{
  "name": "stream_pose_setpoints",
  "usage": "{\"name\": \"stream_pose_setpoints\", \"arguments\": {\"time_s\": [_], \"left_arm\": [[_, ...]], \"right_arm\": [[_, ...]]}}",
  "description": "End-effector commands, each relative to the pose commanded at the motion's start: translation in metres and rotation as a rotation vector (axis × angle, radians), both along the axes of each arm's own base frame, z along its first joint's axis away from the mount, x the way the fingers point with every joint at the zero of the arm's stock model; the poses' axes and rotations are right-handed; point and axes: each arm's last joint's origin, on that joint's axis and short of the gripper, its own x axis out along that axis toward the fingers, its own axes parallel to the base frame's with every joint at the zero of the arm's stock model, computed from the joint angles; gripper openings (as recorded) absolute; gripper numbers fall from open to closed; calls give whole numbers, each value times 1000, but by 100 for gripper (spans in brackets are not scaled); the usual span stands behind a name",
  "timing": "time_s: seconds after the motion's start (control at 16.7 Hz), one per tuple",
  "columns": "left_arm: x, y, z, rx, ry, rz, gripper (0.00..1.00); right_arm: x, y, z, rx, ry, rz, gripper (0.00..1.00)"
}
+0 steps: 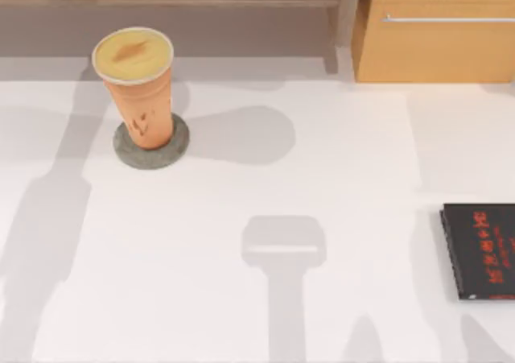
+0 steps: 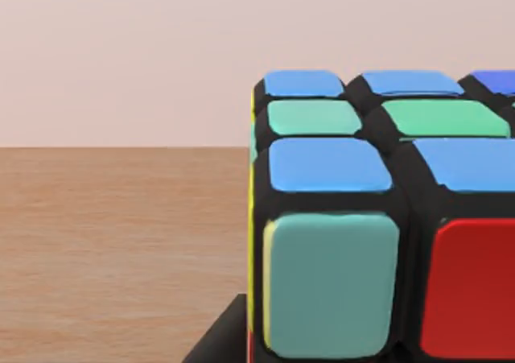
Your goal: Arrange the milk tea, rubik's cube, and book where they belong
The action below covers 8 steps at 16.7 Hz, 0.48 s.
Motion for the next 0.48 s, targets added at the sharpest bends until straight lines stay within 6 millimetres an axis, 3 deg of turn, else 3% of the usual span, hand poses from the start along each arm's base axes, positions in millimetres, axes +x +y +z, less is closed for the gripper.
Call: {"name": "stream_pose_setpoints", "arguments": {"time_s": [0.48], "left_arm": [[0, 0, 0, 0, 0, 0, 75]], "right_arm": [[0, 0, 0, 0, 0, 0, 100]]}}
